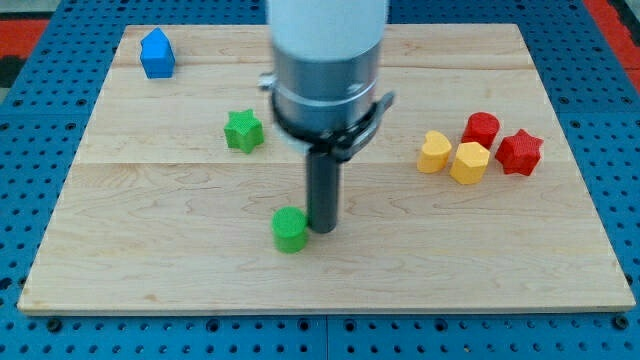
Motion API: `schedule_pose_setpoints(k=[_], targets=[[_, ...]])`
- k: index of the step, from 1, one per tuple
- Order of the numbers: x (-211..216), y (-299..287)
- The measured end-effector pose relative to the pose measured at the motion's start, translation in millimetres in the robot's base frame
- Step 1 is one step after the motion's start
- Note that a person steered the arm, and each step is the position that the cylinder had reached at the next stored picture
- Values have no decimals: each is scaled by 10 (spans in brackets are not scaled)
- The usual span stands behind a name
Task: Place green blocks at bottom center
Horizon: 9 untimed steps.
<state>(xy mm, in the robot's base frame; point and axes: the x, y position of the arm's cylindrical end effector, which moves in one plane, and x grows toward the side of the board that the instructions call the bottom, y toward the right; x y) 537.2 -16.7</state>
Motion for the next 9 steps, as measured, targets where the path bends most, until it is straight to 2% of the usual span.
schedule_pose_setpoints(k=[1, 2, 3, 4, 5, 6, 7, 8, 9], targets=[[-380, 237], [-1321, 446], [-1946, 101], [-1752, -742], [-1523, -1315], [-1532, -1115], [-1110, -789], [-1398, -786], [-1472, -1111]])
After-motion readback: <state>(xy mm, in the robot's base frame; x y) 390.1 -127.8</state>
